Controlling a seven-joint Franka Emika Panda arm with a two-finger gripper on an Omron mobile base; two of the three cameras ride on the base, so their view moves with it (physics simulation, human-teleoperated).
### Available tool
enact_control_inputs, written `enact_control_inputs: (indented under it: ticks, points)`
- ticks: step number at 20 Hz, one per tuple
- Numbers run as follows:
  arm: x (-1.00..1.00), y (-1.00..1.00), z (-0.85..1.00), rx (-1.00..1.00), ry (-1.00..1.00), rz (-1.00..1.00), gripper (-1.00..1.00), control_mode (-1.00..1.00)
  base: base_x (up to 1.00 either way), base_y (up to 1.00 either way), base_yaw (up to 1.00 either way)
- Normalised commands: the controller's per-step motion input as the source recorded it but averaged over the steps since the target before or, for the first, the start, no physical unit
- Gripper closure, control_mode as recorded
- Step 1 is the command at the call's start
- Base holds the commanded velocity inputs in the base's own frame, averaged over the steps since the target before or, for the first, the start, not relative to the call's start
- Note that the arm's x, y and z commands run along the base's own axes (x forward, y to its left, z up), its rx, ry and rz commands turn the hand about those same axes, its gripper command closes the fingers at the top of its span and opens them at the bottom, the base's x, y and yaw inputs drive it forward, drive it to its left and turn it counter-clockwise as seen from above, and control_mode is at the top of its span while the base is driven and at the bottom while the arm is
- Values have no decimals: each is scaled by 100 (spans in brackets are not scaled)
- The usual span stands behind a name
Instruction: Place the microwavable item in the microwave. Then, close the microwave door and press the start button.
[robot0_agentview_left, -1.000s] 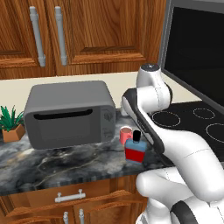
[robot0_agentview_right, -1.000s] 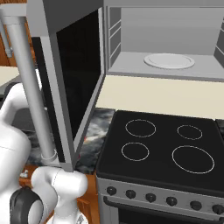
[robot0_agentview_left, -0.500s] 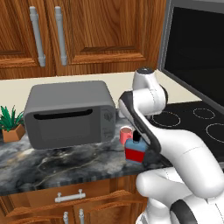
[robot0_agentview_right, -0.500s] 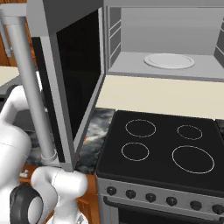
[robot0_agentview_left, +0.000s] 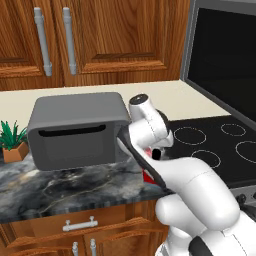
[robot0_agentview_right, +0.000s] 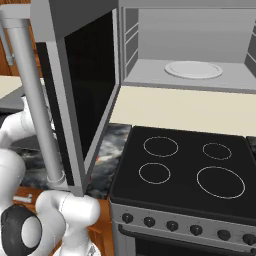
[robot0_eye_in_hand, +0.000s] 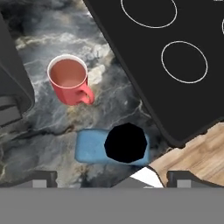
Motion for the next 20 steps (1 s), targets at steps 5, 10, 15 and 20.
enact_control_inputs:
  ticks: [5, 10, 15, 20]
  points:
    - [0, -13, -27, -9, 0, -18, -100, -100, 0, 0, 0]
    - [13, -20, -21, -3, 1, -4, -100, -100, 0, 0, 0]
    - [25, -5, -26, 0, 0, 0, -100, -100, 0, 0, 0]
    - [18, 0, -28, 0, 0, 0, -100, -100, 0, 0, 0]
